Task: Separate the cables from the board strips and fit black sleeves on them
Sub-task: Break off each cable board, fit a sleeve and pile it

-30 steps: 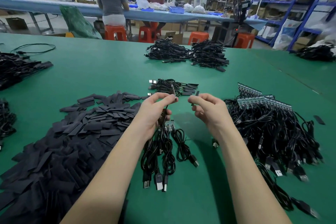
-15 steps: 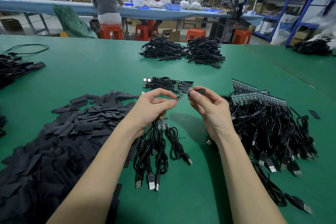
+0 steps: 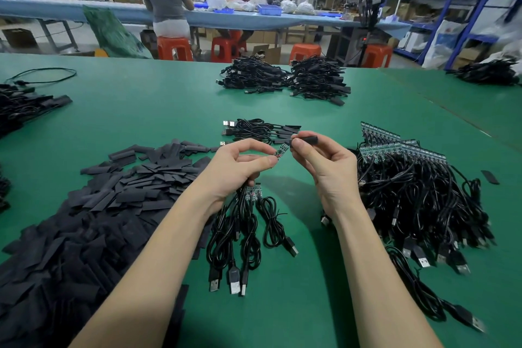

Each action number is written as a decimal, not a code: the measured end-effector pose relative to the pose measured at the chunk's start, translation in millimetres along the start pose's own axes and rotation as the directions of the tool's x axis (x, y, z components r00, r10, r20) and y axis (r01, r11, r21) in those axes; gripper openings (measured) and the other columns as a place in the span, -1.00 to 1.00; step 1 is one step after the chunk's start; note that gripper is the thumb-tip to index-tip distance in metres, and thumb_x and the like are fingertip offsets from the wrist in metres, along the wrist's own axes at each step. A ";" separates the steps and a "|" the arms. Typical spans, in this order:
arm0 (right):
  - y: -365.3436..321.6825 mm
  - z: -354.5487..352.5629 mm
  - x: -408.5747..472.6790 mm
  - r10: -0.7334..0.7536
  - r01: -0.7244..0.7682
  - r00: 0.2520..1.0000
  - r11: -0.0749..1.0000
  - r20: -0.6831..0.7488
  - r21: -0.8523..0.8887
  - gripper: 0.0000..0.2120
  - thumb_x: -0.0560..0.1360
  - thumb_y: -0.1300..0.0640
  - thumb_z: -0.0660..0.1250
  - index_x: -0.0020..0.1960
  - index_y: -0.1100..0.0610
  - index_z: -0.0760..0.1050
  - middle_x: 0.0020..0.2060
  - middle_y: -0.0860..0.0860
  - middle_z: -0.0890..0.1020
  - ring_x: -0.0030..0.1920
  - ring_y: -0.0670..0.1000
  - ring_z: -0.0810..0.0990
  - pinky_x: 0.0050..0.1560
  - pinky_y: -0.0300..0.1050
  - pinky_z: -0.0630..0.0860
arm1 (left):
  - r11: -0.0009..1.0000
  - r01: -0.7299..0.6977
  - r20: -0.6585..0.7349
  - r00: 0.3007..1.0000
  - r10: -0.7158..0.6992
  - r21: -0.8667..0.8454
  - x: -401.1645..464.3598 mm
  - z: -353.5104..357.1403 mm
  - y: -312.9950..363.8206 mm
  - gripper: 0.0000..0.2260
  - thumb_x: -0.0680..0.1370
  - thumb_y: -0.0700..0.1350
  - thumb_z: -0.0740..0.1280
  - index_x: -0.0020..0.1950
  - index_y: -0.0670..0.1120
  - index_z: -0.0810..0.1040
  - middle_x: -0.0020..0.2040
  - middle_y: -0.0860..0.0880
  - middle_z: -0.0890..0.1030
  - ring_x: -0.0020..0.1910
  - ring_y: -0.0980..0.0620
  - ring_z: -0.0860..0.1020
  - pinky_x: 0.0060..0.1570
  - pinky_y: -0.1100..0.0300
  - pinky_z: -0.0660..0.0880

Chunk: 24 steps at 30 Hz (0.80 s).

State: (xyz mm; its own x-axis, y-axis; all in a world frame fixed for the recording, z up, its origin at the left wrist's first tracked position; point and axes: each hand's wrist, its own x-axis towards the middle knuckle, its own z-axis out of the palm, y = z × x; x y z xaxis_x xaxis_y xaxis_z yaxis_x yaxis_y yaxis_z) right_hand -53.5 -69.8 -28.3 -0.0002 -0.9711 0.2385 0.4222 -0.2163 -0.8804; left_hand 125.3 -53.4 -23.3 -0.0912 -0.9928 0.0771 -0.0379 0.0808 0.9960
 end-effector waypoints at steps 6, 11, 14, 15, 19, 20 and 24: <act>1.3 -2.1 0.8 -0.007 0.009 0.999 0.999 0.033 -0.036 -0.85 0.41 0.35 0.52 -0.12 0.12 0.74 -0.13 0.12 0.74 -0.10 0.01 0.70 0.01 -0.20 0.61 | 1.000 0.003 0.012 1.000 -0.002 -0.012 0.0 -0.7 -1.0 -0.93 0.49 -0.10 0.52 -0.12 0.09 0.70 -0.29 0.01 0.57 -0.39 0.13 0.40 -0.37 0.32 0.43; 1.1 -2.1 0.1 -0.009 0.010 0.999 1.000 0.041 -0.027 -0.84 0.42 0.35 0.51 -0.13 0.10 0.74 -0.15 0.09 0.74 -0.11 -0.01 0.69 0.01 -0.21 0.61 | 1.000 -0.001 0.035 0.999 0.001 -0.007 0.6 -3.3 -1.0 -0.93 0.48 -0.09 0.52 -0.10 0.09 0.70 -0.26 0.01 0.62 -0.38 0.14 0.41 -0.35 0.31 0.44; -2.2 -3.5 -0.1 0.051 -0.050 0.994 0.999 0.096 -0.013 -0.87 0.36 0.27 0.53 -0.14 0.09 0.74 -0.14 0.07 0.74 -0.10 -0.03 0.70 -0.01 -0.24 0.60 | 1.000 -0.005 0.067 0.998 0.005 0.000 -0.3 -6.9 -0.8 -0.93 0.47 -0.09 0.53 -0.09 0.07 0.70 -0.27 0.00 0.63 -0.37 0.13 0.41 -0.34 0.32 0.43; -4.5 -5.1 -0.1 0.081 -0.080 0.988 0.997 0.133 -0.016 -0.87 0.34 0.24 0.53 -0.14 0.08 0.74 -0.13 0.07 0.74 -0.10 -0.04 0.70 -0.02 -0.25 0.60 | 1.000 -0.009 0.089 0.996 0.009 0.008 -0.9 -8.5 -0.6 -0.93 0.47 -0.09 0.53 -0.09 0.06 0.70 -0.28 0.01 0.62 -0.36 0.12 0.42 -0.33 0.32 0.43; -16.2 -15.1 0.5 0.168 -0.131 0.941 0.981 0.294 -0.143 -0.84 0.30 0.20 0.54 -0.12 0.08 0.74 -0.14 0.07 0.74 -0.13 -0.05 0.69 -0.04 -0.25 0.60 | 0.997 -0.041 0.191 0.981 0.029 0.059 -4.0 -13.0 3.5 -0.91 0.44 -0.07 0.54 -0.10 0.08 0.69 -0.17 0.02 0.72 -0.25 0.17 0.56 -0.25 0.39 0.45; -17.8 -15.6 -0.2 0.189 -0.132 0.926 0.973 0.326 -0.190 -0.83 0.30 0.19 0.55 -0.11 0.08 0.74 -0.14 0.09 0.74 -0.15 -0.04 0.69 -0.04 -0.24 0.61 | 0.997 -0.051 0.207 0.978 0.037 0.065 -4.3 -13.1 4.4 -0.91 0.44 -0.08 0.53 -0.11 0.09 0.69 -0.15 0.02 0.73 -0.23 0.20 0.59 -0.23 0.41 0.45; -16.6 -10.5 -0.3 0.200 -0.150 0.931 0.972 0.305 -0.181 -0.81 0.27 0.17 0.57 -0.12 0.11 0.73 -0.17 0.11 0.72 -0.18 -0.02 0.69 -0.07 -0.24 0.61 | 0.997 -0.071 0.203 0.977 0.061 0.043 -5.5 -10.9 5.5 -0.88 0.45 -0.06 0.52 -0.05 0.05 0.66 -0.17 0.03 0.69 -0.28 0.17 0.55 -0.22 0.36 0.47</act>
State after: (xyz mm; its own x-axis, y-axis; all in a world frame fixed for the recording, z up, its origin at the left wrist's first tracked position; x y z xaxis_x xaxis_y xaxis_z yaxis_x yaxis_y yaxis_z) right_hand -70.0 -67.0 -18.0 0.3608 -0.9169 0.1706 0.2464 -0.0828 -0.9656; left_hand 136.4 -48.5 -17.8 -0.2935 -0.9476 0.1265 -0.0739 0.1544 0.9852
